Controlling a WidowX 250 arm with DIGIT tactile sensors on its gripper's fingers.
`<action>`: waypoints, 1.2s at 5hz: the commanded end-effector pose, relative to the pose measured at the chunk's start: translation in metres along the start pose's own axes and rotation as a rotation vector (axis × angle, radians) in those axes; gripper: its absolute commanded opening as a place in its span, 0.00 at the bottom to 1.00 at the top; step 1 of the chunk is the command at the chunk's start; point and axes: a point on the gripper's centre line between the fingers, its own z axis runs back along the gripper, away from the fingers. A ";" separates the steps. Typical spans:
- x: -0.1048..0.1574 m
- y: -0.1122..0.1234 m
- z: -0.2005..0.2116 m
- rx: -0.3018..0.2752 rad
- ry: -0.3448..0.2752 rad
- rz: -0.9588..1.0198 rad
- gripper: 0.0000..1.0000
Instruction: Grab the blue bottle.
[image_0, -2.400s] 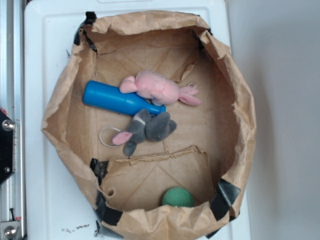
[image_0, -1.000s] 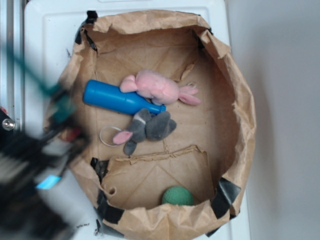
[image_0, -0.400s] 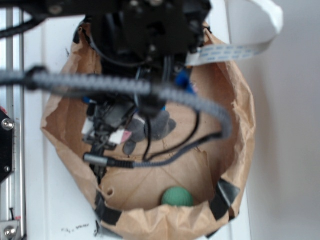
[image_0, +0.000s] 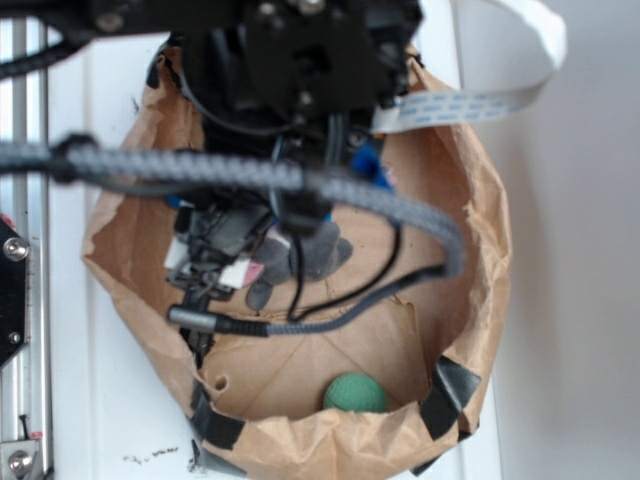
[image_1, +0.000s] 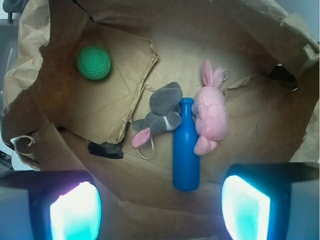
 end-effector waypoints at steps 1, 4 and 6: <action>-0.005 0.016 -0.002 -0.015 -0.031 0.017 1.00; -0.036 0.039 -0.092 0.106 -0.047 0.047 1.00; -0.046 0.056 -0.117 0.132 -0.047 0.077 1.00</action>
